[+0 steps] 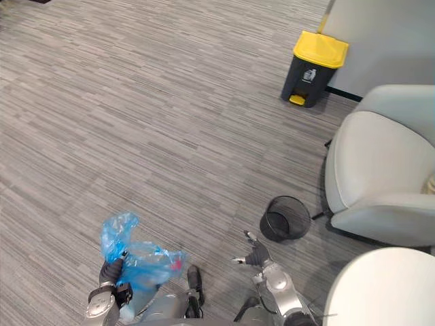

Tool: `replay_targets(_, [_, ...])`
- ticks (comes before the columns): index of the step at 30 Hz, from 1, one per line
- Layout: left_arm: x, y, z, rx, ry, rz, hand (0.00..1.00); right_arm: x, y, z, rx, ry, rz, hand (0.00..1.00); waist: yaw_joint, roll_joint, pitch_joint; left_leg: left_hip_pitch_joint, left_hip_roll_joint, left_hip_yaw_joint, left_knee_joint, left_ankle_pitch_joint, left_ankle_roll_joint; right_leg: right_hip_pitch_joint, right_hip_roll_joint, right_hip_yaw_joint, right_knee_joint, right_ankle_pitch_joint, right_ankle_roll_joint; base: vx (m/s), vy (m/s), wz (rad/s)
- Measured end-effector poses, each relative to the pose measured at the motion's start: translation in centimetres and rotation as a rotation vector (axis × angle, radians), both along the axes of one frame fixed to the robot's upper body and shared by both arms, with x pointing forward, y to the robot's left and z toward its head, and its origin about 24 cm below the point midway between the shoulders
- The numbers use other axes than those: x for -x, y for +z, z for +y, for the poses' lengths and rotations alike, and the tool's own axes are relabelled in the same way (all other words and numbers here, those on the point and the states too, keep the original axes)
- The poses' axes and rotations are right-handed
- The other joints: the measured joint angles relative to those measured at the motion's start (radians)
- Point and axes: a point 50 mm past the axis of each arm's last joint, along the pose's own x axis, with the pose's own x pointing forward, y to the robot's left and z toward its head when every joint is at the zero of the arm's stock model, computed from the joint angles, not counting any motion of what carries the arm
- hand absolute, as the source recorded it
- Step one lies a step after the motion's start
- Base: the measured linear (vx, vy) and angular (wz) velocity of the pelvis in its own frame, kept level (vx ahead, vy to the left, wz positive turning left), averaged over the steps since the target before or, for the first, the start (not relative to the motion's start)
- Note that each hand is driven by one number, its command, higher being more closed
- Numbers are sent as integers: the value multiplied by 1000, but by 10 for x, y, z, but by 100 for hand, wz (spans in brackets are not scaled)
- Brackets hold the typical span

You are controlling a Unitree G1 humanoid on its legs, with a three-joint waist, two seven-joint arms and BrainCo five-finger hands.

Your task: Gather rubbish on tea table into small bin, then transfer packed bag to large trash can.

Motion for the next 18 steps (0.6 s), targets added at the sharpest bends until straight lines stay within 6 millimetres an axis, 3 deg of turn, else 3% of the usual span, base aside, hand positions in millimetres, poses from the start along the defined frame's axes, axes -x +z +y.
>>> replay_targets(1, [2, 1, 0, -1, -5, 2, 100, 3, -1, -4, -2, -38, 8, 0, -9, 10, 12, 6, 4, -16, 43, -31, 12, -82, -9, 145, 188, 58, -81, 155, 186, 60])
replay_targets(2, [1, 2, 1, -6, -7, -4, 100, 6, -2, -4, -13, -55, 12, 0, -18, 14, 20, 19, 5, -37, 51, -38, 17, -123, -5, 208, 271, 93, -95, 217, 153, 79])
replay_targets(3, [-3, 7, 5, -22, -14, -24, 100, 11, -3, -3, -33, -76, 16, 0, -29, 19, 38, 33, 6, -90, 63, -48, 32, -185, 35, 295, 375, 42, -40, 232, 55, 89])
replay_targets(4, [-9, 12, 7, -36, -19, -50, 100, 13, -3, -1, -49, -92, 14, 0, -33, 9, 44, 42, 6, -124, 58, -51, 37, -226, 85, 311, 387, -23, -28, 229, 18, 85])
replay_targets(6, [-18, 18, 8, -46, -28, -86, 100, 13, -1, -3, -92, -170, -4, 0, -45, -7, 56, 60, -13, -165, 47, -57, 40, -270, 121, 290, 321, -58, -32, 225, -10, 67])
replay_targets(8, [-29, 23, 4, -43, -47, -114, 100, 12, 1, -9, -114, -236, -26, 0, -63, -3, 64, 75, -37, -200, 38, -74, 40, -302, 132, 235, 181, -51, -25, 235, -13, 79])
replay_targets(11, [-45, 28, -7, -24, -91, -156, 100, 16, -3, -21, -118, -305, -1, 0, -78, 5, 81, 135, -58, -228, 9, -111, 13, -294, 139, 122, -172, 73, -18, 308, -12, 49])
replay_targets(12, [-45, 29, -9, -21, -103, -160, 100, 18, -4, -22, -116, -309, 7, 0, -80, 5, 82, 157, -65, -230, 5, -128, -2, -294, 137, 109, -223, 106, -23, 505, -71, 17])
replay_targets(14, [-43, 26, -16, -3, -128, -153, 100, 28, -9, -21, -118, -315, 43, 0, -82, 14, 84, 225, -55, -235, 18, -201, -48, -294, 152, 98, -168, 129, -65, 549, -133, 6])
replay_targets(15, [-34, 22, -20, 19, -127, -136, 100, 37, -13, -21, -118, -316, 68, 0, -77, 44, 74, 254, -3, -210, 87, -230, -119, -239, 193, 58, -151, 112, -99, 484, -138, 16])
replay_targets(16, [-34, 25, -22, 24, -129, -153, 100, 40, -12, -19, -124, -322, 65, 0, -97, 45, 74, 209, 28, -188, 228, -222, -115, -202, 212, 34, -158, 105, -112, 629, -209, 32])
replay_targets(17, [-29, 31, -23, 25, -128, -183, 100, 46, -9, -19, -127, -326, 48, 0, -115, 31, 65, 95, 86, -125, 574, -219, -116, -121, 257, -4, -211, 146, -167, 647, -215, -15])
replay_targets(18, [-26, 32, -31, 62, -110, -198, 100, 41, 2, -29, -98, -319, -5, 0, -93, 91, 61, 5, 202, -103, 845, -119, -105, -61, 340, 29, -234, 123, -205, 773, -186, -113])
